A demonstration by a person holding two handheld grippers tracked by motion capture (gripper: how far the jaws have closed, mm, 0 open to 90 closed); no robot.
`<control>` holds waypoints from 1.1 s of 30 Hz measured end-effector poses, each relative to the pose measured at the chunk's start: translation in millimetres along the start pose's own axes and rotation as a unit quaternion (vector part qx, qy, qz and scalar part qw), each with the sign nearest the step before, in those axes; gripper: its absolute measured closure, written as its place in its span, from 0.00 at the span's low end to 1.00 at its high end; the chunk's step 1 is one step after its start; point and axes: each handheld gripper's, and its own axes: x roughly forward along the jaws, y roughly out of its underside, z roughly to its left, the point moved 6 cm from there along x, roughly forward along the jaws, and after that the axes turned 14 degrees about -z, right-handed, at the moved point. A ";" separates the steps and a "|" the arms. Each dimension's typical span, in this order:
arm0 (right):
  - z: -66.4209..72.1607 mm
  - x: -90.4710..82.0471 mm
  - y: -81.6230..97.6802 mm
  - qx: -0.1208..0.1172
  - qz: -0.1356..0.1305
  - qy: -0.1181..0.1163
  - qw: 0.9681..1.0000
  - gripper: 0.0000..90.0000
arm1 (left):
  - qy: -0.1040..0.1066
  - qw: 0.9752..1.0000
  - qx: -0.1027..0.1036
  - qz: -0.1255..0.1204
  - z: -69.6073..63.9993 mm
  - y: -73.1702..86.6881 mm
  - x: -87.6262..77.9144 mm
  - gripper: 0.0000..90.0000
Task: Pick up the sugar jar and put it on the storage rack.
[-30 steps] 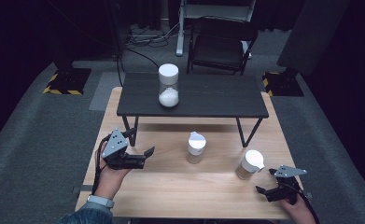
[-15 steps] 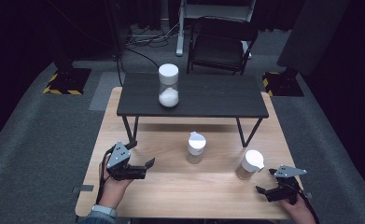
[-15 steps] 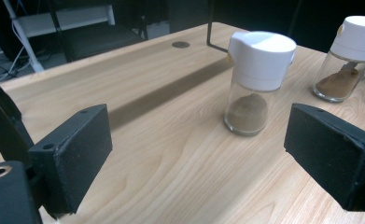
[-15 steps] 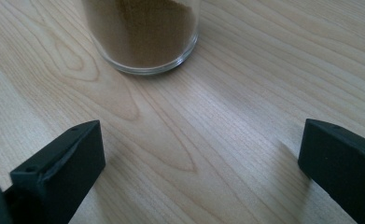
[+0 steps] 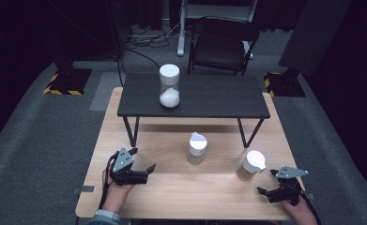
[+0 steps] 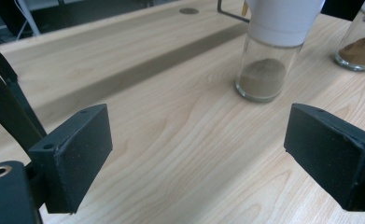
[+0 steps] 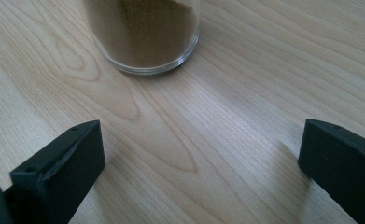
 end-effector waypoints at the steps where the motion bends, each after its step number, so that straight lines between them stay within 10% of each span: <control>1: 0.0 0.0 0.0 0.000 0.000 0.000 1.000 0.00 | 0.000 1.000 -0.002 0.002 0.2 1.3 0.7 0.08; 33: 0.1 -0.3 0.1 0.000 0.000 -0.001 1.000 0.00 | -0.003 0.993 -0.009 0.120 8.7 26.6 27.0 0.07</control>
